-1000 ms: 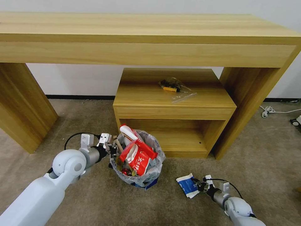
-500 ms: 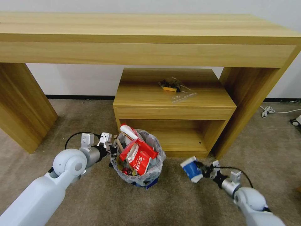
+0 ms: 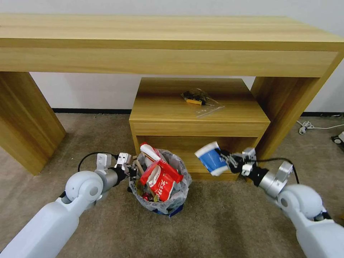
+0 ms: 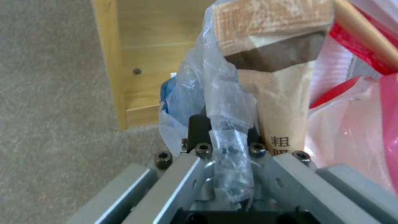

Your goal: Pick up the trash bin and place the garbage on the floor into it.

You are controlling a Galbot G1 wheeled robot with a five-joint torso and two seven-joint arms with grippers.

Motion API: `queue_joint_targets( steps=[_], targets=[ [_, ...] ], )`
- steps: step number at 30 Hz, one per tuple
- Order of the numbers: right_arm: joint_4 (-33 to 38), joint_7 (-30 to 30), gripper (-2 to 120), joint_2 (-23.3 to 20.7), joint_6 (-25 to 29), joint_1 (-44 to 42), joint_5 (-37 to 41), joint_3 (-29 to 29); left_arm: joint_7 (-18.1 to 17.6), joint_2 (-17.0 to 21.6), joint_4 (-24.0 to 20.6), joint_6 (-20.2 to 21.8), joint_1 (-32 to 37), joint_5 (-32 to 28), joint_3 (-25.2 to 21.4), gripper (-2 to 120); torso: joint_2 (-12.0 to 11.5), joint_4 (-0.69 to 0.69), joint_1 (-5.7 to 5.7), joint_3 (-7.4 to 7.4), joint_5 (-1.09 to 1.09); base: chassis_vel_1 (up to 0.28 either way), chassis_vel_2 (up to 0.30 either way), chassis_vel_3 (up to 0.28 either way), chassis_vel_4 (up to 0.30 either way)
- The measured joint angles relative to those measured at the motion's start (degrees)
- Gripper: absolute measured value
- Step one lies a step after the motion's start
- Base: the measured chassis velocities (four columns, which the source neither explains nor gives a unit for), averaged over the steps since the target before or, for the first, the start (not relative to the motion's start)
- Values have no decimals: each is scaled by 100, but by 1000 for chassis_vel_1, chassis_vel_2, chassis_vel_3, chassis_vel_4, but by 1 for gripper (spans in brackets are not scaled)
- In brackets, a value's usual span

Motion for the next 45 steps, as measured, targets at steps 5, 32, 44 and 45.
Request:
queue_joint_targets(
  steps=[5,32,44,45],
  targets=[
    [268,291,0,-134,-347,401,443,-608,10,-27,-5,0,-120,-47,103,0,0,0,0,0,2,0,0,0,0],
    [-401,871,0,131,-665,872,-108,-2340,-317,133,-527,2,-18,-347,135,0,0,0,0,0,2,0,0,0,0],
    [-105,1226,21,42,-650,764,-34,-2231,-331,131,-509,2,9,-373,121,0,0,0,0,0,2,0,0,0,0],
    [-105,1226,21,42,-650,764,-34,-2231,-331,131,-509,2,9,-373,121,0,0,0,0,0,2,0,0,0,0]
  ],
)
